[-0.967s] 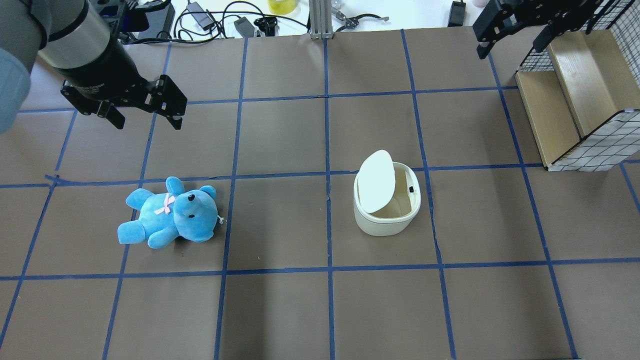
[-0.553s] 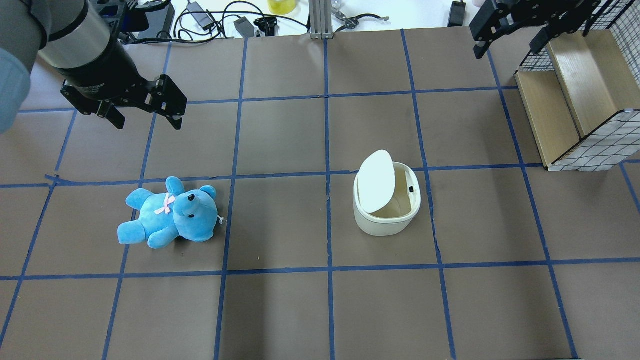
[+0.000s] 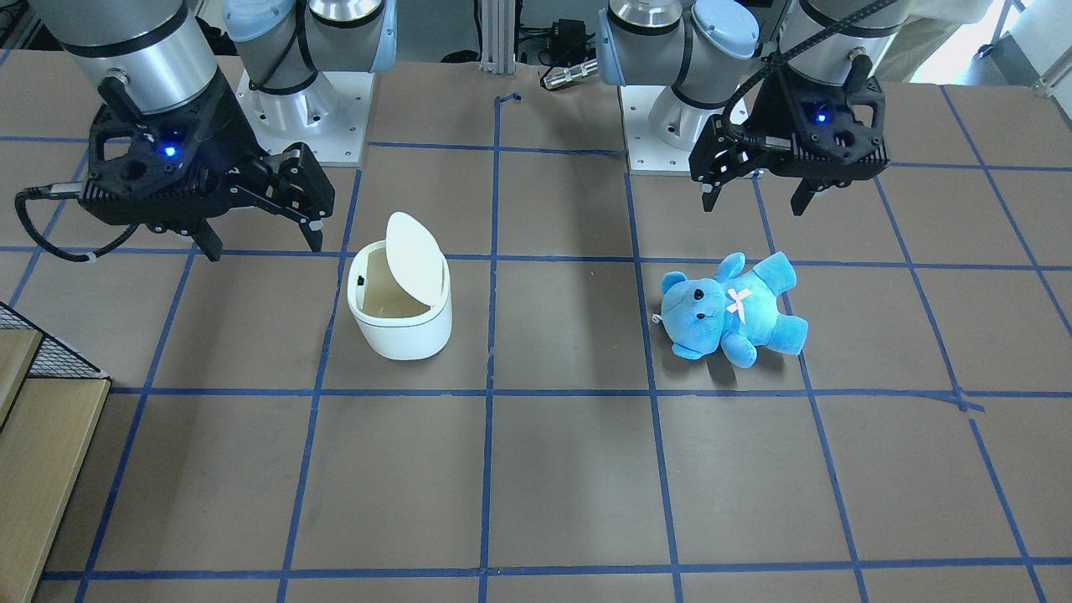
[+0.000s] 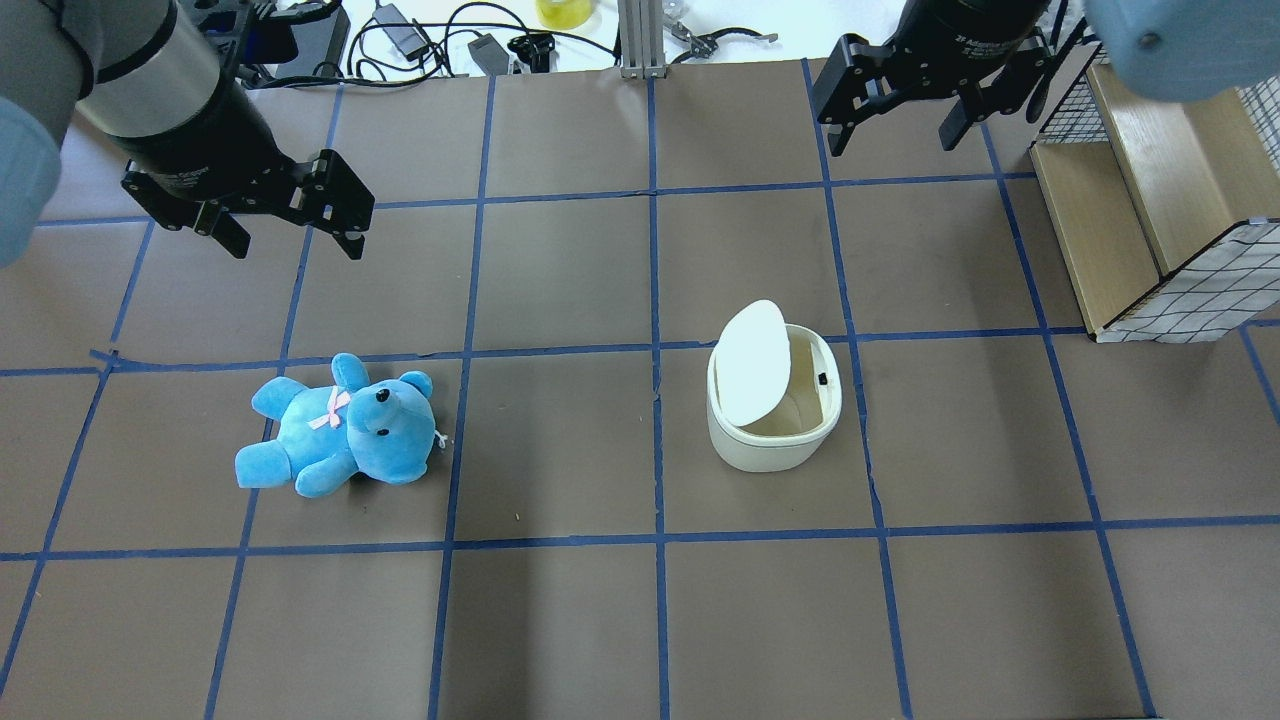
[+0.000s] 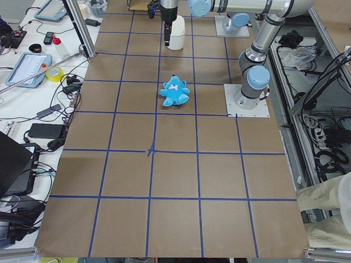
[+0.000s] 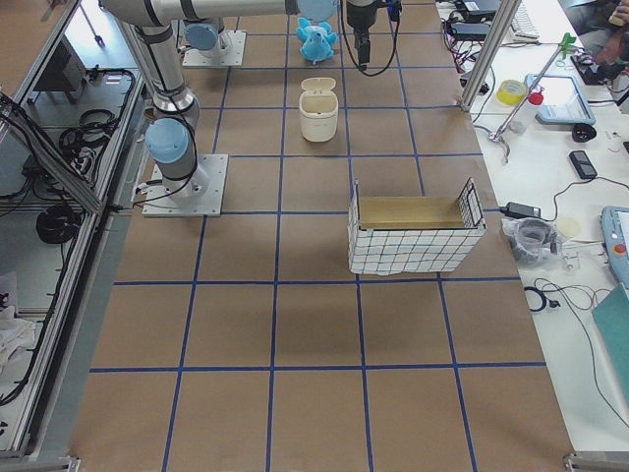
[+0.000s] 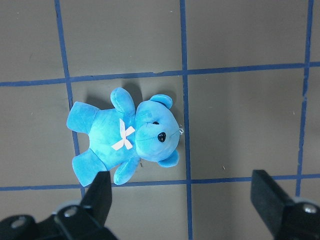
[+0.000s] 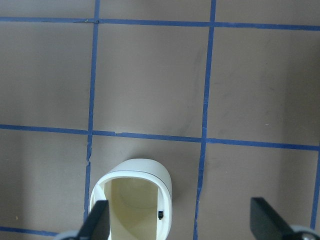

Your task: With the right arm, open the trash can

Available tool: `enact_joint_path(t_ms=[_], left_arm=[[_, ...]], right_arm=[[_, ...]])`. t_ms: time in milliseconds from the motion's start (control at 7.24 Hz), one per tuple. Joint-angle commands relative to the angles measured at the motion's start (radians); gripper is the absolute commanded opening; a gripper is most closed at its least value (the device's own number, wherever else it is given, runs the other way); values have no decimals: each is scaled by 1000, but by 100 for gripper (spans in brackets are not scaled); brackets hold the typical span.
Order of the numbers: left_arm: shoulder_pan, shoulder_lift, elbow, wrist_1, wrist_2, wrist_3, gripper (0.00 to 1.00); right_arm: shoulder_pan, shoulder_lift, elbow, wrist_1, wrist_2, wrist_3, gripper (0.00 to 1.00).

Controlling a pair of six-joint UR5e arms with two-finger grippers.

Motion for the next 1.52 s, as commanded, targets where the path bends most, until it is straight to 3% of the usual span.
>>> enact_joint_path(t_ms=[0,276,1106,1382], left_arm=[[0,0,0,0,0,0,100],[-2,0,0,0,0,0,100],[0,0,0,0,0,0,100],[-2,0,0,0,0,0,100]], right_arm=[[-23,4,-40,3,-11,-56,100],[-112,-5,-40,82,2,-170,99],[-106,-51,-68,84,-8,-149,99],[-56,-62,-61,97,2,-63,99]])
